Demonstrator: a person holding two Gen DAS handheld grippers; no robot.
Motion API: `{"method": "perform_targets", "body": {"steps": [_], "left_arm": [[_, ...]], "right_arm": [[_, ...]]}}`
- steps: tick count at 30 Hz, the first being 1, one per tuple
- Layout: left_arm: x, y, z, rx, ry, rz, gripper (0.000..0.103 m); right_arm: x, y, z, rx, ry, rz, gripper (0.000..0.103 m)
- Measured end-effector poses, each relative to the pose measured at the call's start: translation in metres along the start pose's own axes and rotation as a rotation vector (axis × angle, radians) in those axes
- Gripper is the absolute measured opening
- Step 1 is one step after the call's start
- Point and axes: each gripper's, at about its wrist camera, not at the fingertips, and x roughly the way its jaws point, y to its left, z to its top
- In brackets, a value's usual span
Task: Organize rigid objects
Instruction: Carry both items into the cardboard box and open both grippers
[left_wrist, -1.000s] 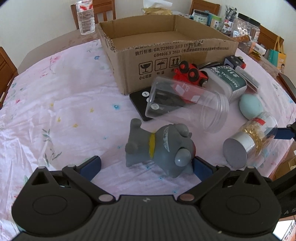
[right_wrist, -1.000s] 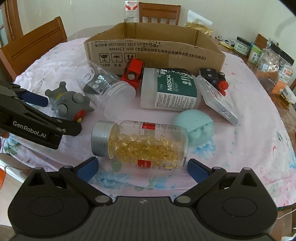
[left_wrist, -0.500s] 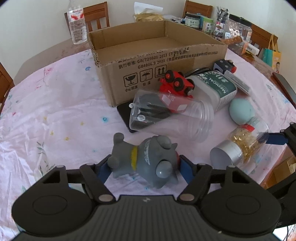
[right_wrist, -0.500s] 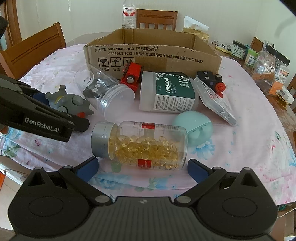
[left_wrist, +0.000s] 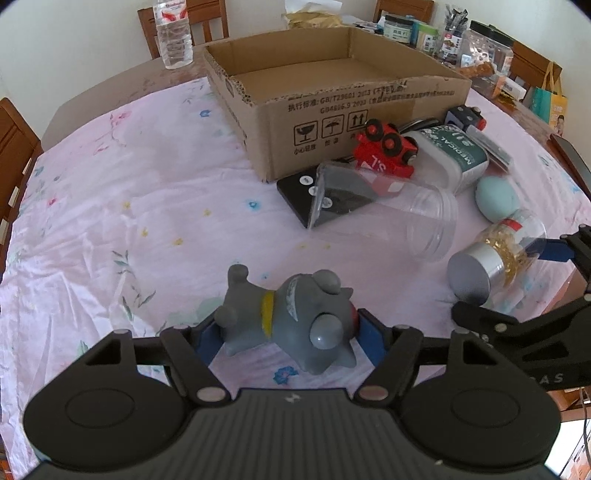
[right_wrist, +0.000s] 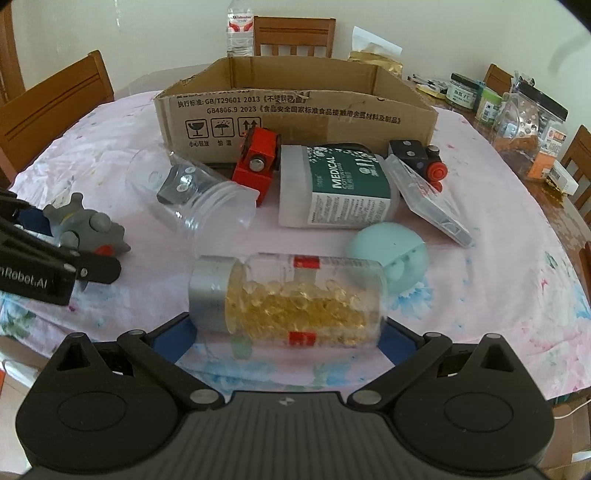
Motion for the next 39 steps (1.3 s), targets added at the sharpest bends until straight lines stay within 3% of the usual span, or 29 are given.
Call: {"method": "perform_targets", "body": {"steps": [15,18,31,39], "left_arm": [[-0.004,0.003,-0.002,0.008,-0.006,-0.022,0.073],[-0.006,0.003,-0.001,0.016,-0.008,-0.026,0.073],[-0.025,0.014,0.01,0.061,-0.013,-0.067,0.072],[-0.051,0.026,0.037,0.103,-0.012,-0.115,0.072]], "right_arm": [[-0.008,0.011,0.023,0.023,0.022,-0.054,0.103],[-0.007,0.011,0.026,0.013,0.04,-0.065,0.099],[-0.015,0.002,0.042,-0.014,0.106,-0.018,0.096],[-0.038,-0.009,0.07,-0.045,0.082,0.02,0.096]]}}
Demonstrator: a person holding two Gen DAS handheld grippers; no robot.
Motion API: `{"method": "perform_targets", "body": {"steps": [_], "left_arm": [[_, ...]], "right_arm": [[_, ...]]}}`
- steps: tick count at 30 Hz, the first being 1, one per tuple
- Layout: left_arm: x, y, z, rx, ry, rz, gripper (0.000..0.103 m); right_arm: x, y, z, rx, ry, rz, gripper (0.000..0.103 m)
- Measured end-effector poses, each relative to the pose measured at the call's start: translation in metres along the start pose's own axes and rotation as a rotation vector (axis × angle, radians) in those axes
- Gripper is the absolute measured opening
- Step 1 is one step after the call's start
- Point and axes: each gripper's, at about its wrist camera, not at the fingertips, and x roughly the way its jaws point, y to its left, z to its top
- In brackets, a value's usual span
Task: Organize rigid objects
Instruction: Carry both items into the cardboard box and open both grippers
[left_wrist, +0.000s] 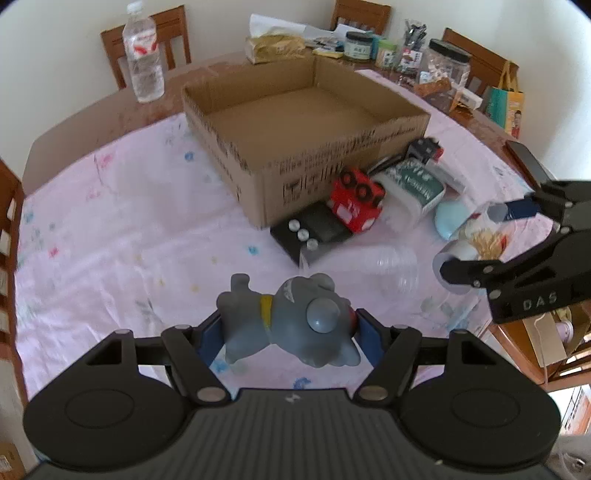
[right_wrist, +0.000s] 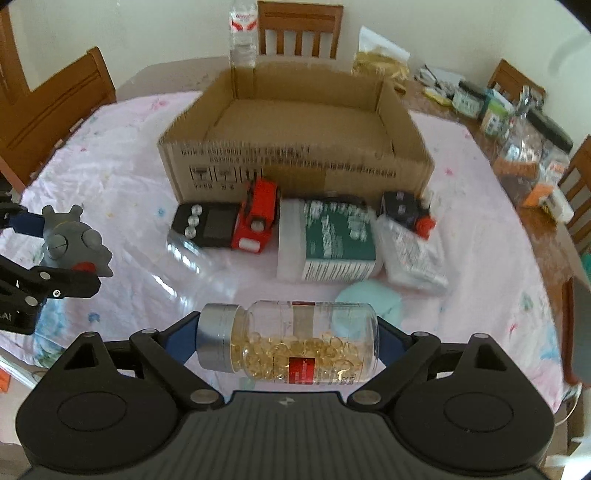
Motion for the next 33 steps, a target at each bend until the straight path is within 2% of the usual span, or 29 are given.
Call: {"method": "perform_targets", "body": {"steps": [7,14,25,27,29,31,33], "left_arm": [[-0.011,-0.001,0.04,-0.004,-0.055,0.023,0.072],[-0.006,-0.004,0.091,-0.032,-0.11,0.071,0.072],[0.046,0.002,0.176,-0.063,-0.162,0.138,0.072],[0.06,0.008,0.188,-0.094,-0.169,0.149,0.075],[0.073,0.015,0.195,-0.133,-0.193,0.192,0.085],[0.081,0.018,0.196,-0.147,-0.187,0.223,0.086],[0.08,0.022,0.191,-0.178,-0.187,0.219,0.087]], "right_arm": [[-0.017,-0.021,0.043,-0.053,-0.062,0.061,0.096],[-0.011,-0.047,0.09,-0.139,-0.125,0.119,0.096],[0.02,-0.084,0.141,-0.202,-0.128,0.156,0.096],[0.025,-0.089,0.147,-0.209,-0.128,0.161,0.096],[0.029,-0.092,0.152,-0.218,-0.129,0.16,0.096],[0.032,-0.094,0.156,-0.223,-0.13,0.161,0.096],[0.036,-0.096,0.162,-0.233,-0.13,0.165,0.096]]}}
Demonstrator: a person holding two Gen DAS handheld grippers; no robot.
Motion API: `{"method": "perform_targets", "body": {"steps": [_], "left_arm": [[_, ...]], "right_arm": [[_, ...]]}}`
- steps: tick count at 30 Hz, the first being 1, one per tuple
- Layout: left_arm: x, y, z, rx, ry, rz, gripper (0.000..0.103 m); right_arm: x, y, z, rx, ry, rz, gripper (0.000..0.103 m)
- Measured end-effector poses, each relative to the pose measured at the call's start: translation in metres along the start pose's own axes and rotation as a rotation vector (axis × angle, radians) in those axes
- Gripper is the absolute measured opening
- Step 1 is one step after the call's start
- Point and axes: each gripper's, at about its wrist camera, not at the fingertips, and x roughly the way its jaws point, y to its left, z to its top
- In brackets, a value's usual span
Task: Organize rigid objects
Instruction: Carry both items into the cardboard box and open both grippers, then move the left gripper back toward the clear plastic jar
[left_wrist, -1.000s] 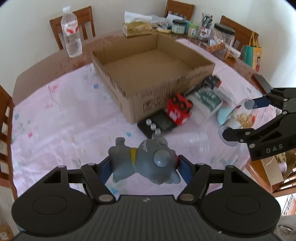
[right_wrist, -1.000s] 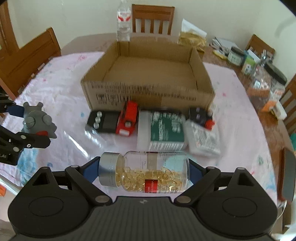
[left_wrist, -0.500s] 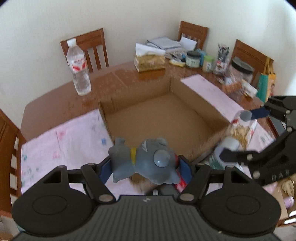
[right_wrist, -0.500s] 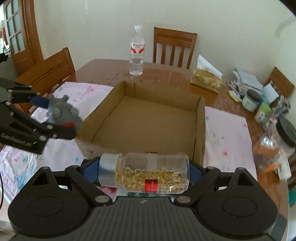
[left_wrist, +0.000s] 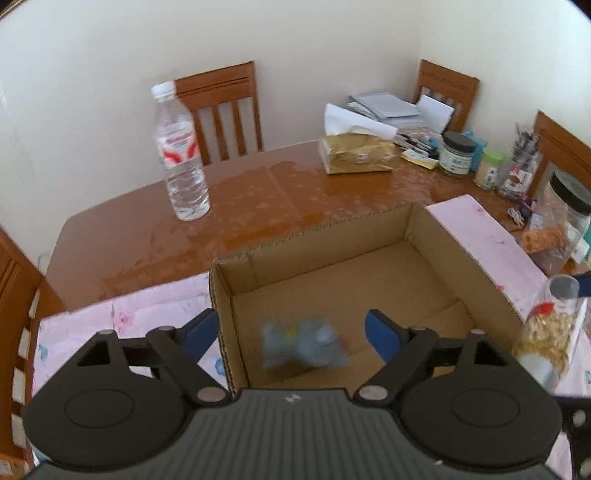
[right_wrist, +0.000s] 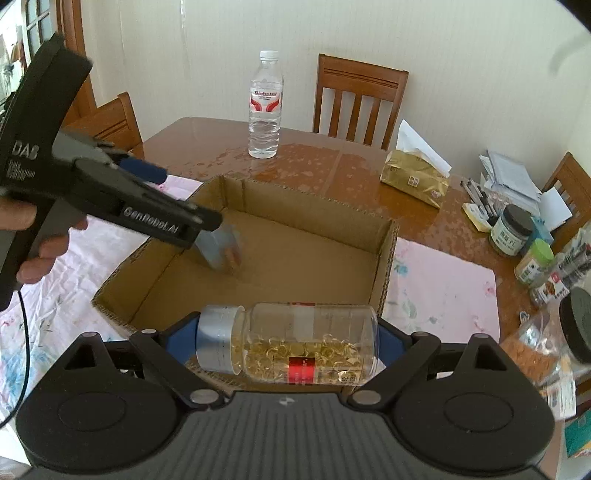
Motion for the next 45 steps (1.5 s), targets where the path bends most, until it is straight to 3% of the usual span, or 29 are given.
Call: {"method": "perform_targets", "body": {"steps": [14,21,30,45], "left_arm": [[-0.059,0.02,-0.05,-0.112,0.024,0.022,0.092],[-0.073,0.028,-0.07,-0.143,0.023,0.047,0.093],[-0.084,0.032,-0.088,-0.109,-0.002,0.047,0.096],[-0.094,0.036,-0.12,-0.034,-0.01,0.013,0.098]], "right_arm": [[0.071,-0.015,0.062,-0.052,0.019,-0.019,0.1],[0.061,-0.01,0.07,-0.045,-0.019,-0.065,0.103],[0.036,0.006,0.043,0.012,-0.013,-0.087,0.103],[-0.008,0.035,-0.046,0.139,0.061,-0.215,0.103]]}}
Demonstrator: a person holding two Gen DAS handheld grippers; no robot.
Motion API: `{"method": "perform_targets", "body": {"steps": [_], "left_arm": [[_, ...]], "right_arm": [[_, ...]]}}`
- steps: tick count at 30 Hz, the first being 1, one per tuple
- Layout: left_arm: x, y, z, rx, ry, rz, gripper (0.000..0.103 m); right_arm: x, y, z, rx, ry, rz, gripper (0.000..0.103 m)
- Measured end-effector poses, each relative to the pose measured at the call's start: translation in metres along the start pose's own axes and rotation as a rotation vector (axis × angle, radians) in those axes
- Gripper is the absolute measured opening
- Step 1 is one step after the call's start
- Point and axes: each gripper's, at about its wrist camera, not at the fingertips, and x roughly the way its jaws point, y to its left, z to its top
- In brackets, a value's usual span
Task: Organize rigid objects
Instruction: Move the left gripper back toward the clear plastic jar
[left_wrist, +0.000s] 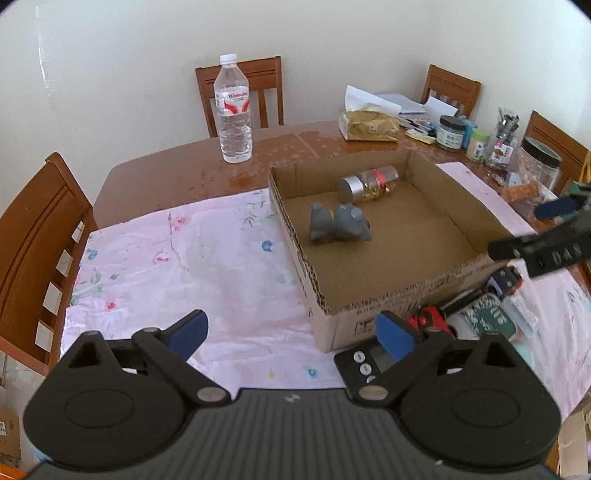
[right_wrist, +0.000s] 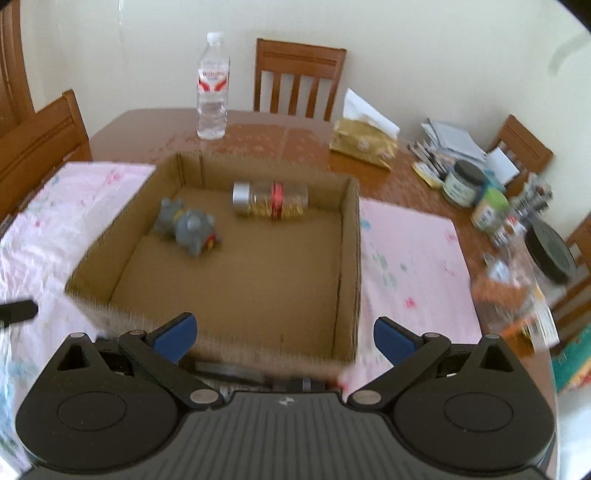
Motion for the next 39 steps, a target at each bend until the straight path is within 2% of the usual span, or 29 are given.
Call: {"method": "perform_targets", "body": {"steps": [6,11,15,20,26,33,39], "left_arm": [[-0.002,0.003,-0.012,0.017,0.018,-0.028,0.098],[-0.001,0.004,-0.02,0.029,0.044,-0.039,0.097],[-0.004,0.005,-0.024,0.038,0.054,-0.043,0.097],[-0.006,0.003,-0.031,0.063,0.07,-0.05,0.097],[-0.01,0.0,-0.039,0.085,0.073,-0.081,0.098],[-0.016,-0.007,-0.051,0.122,0.074,-0.166,0.097],[-0.014,-0.018,-0.062,0.146,0.109,-0.239,0.097]], "right_arm": [[-0.009,0.005,-0.044,0.046,0.083,-0.005,0.103],[0.015,0.014,-0.079,0.089,0.189,-0.006,0.103],[0.036,0.015,-0.094,0.161,0.227,-0.026,0.103],[0.049,0.021,-0.104,0.232,0.193,-0.06,0.103],[0.042,0.007,-0.116,0.307,0.166,-0.092,0.103],[0.028,-0.007,-0.132,0.307,0.18,-0.086,0.103],[0.027,-0.005,-0.138,0.292,0.145,-0.082,0.103]]}}
